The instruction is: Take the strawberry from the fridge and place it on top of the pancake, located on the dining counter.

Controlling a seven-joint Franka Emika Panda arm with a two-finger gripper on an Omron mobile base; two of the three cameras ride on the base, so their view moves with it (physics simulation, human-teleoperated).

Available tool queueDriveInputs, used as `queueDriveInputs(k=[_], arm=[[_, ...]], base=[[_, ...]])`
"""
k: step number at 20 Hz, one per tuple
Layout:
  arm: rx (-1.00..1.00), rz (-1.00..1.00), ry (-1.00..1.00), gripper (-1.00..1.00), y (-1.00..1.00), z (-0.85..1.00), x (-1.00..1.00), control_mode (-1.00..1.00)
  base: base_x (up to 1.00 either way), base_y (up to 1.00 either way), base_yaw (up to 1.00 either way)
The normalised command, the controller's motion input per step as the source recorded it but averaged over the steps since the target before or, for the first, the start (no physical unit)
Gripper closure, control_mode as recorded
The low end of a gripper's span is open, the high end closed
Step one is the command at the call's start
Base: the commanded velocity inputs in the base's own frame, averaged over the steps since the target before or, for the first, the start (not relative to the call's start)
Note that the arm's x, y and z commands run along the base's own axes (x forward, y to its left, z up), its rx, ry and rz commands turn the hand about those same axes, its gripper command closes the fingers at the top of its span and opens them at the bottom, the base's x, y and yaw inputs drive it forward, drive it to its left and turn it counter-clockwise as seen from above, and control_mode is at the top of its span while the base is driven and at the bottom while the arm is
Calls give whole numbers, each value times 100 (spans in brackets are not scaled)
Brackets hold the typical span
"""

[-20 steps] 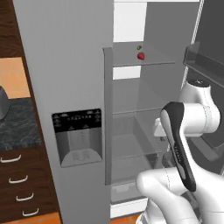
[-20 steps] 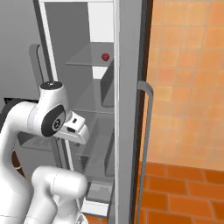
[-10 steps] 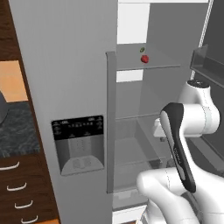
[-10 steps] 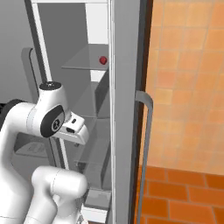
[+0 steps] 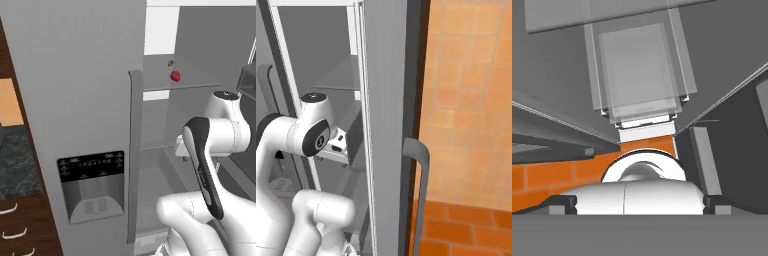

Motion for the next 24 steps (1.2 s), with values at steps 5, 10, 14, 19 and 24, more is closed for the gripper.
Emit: queueDriveInputs(k=[5, 10, 14, 19, 24], arm=[[0, 0, 0, -100, 0, 0, 0, 100], [0, 0, 0, -100, 0, 0, 0, 100], [0, 0, 0, -100, 0, 0, 0, 100], [0, 0, 0, -100, 0, 0, 0, 100], [0, 0, 0, -100, 0, 0, 0, 100]], base=[[46, -23, 0], [33, -35, -2], [26, -11, -13], [22, 0, -14], [4, 23, -21]])
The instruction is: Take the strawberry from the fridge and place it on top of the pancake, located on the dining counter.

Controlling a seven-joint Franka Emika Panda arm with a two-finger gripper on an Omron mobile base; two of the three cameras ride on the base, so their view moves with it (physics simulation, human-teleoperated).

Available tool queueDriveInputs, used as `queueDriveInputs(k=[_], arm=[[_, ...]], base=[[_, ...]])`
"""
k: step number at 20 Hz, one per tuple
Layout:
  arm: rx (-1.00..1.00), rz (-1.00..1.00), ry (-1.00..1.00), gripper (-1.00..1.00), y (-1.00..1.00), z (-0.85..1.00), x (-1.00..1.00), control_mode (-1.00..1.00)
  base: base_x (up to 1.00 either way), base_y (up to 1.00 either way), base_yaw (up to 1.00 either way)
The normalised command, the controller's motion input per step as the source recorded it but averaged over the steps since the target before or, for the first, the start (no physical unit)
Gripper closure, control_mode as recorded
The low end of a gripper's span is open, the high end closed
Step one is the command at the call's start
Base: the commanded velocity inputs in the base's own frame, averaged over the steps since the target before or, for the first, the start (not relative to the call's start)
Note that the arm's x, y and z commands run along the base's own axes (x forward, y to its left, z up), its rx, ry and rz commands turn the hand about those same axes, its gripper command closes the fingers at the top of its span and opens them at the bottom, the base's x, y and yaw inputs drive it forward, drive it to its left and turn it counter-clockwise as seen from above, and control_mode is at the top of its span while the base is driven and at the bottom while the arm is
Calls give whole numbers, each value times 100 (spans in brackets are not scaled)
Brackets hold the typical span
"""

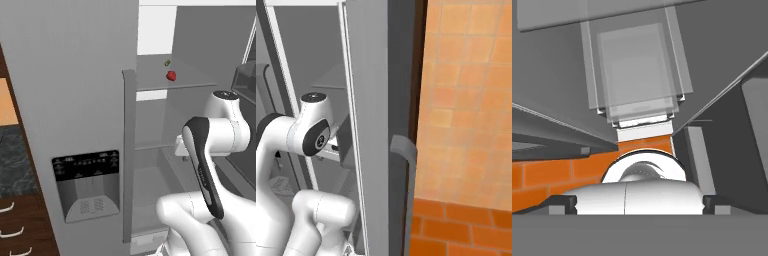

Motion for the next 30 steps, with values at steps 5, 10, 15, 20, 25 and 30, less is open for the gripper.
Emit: queueDriveInputs(k=[5, 10, 15, 20, 25, 30], arm=[[0, 0, 0, -100, 0, 0, 0, 100], [0, 0, 0, -100, 0, 0, 0, 100], [0, 0, 0, -100, 0, 0, 0, 100], [0, 0, 0, -100, 0, 0, 0, 100], [-1, 1, -12, -100, 7, 2, 16, -100], [-8, 14, -39, -100, 13, 42, 35, -100]], base=[[3, 25, -18], [8, 23, -17], [18, 21, -6], [16, 3, 0], [4, 0, 0], [0, 0, 0]])
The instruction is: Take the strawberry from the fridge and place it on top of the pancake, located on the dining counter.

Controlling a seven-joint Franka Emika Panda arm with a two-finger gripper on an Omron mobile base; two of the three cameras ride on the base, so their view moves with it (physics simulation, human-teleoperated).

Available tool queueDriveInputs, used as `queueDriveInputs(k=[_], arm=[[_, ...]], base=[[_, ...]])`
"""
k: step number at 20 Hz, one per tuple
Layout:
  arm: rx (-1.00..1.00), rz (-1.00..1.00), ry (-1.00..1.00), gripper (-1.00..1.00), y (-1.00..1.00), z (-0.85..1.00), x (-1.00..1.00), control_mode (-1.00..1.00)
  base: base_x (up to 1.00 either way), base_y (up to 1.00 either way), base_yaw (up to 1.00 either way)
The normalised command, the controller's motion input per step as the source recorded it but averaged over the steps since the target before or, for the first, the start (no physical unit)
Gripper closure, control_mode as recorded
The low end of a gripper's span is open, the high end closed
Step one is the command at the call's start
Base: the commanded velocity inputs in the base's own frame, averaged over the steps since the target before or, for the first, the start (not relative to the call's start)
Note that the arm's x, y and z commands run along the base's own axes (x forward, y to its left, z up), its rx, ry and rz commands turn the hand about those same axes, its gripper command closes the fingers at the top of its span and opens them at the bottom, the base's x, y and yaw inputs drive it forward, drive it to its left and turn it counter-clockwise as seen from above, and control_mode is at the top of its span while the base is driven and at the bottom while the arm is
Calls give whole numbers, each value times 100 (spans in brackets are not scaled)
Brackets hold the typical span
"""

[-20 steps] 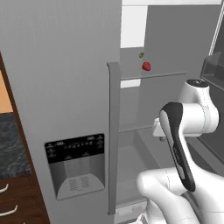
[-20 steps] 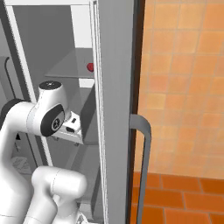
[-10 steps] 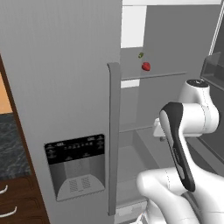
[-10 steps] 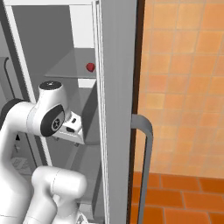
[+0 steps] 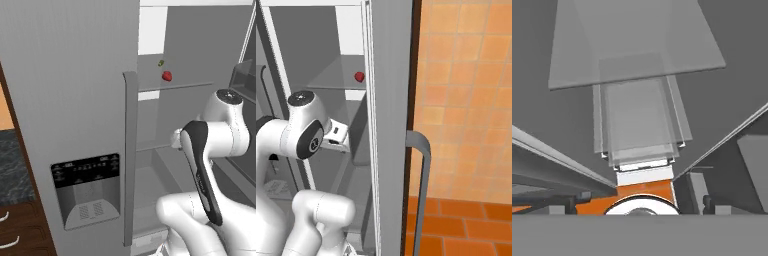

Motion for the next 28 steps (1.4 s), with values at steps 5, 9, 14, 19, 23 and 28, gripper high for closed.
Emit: queueDriveInputs(k=[5, 9, 14, 19, 23, 28], arm=[[-2, 20, -38, -100, 6, 85, 30, -100], [0, 5, -22, -100, 8, 99, 9, -100], [-10, -3, -11, -100, 8, 74, 31, -100], [-4, -5, -6, -100, 0, 38, 56, -100], [0, -3, -7, -100, 0, 35, 51, -100], [0, -8, 0, -100, -23, 1, 81, -100]], base=[[0, 0, 0], [0, 0, 0], [0, 0, 0], [0, 0, 0], [0, 0, 0], [0, 0, 0]])
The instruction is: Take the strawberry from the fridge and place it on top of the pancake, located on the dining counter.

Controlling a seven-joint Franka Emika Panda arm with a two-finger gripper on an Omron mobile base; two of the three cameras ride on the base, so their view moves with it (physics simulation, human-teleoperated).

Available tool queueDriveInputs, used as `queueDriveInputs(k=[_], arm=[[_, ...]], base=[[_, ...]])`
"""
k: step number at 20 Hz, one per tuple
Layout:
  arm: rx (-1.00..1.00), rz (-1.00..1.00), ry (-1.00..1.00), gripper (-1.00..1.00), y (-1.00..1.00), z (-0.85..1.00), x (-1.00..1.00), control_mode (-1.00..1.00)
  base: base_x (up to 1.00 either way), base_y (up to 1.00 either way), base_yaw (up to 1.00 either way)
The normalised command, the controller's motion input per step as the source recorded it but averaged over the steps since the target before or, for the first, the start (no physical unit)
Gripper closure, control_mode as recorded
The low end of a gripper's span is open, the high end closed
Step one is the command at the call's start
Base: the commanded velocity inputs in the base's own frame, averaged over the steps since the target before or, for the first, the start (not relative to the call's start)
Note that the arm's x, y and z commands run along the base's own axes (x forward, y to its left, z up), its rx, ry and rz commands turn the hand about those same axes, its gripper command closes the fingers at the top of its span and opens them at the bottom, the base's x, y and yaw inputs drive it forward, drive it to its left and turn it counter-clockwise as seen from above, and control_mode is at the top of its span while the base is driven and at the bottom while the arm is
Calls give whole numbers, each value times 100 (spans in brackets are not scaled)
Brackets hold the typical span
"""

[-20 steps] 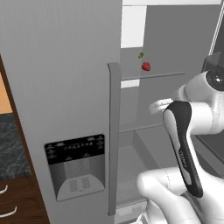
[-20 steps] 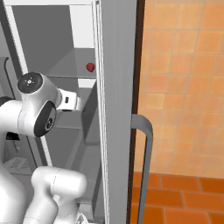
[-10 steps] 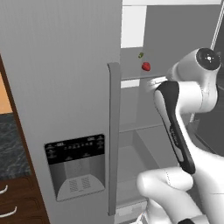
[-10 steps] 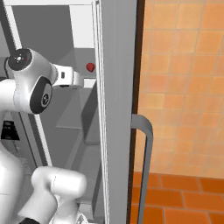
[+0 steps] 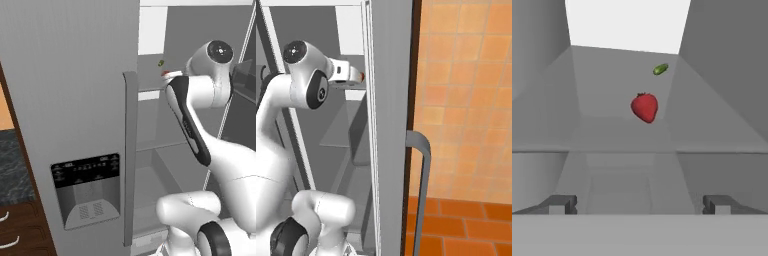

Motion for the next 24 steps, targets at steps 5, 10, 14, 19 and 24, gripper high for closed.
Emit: queueDriveInputs(k=[5, 10, 14, 19, 24], arm=[[13, 0, 1, -100, -30, 1, 78, -100], [8, 0, 2, -100, -6, 3, 68, -100], [0, 0, 3, -100, 10, -1, 54, -100], [0, 0, 2, -100, 20, -11, 49, -100], [0, 0, 5, -100, 2, -23, 21, -100]], base=[[0, 0, 0], [0, 0, 0], [0, 0, 0], [0, 0, 0], [0, 0, 0]])
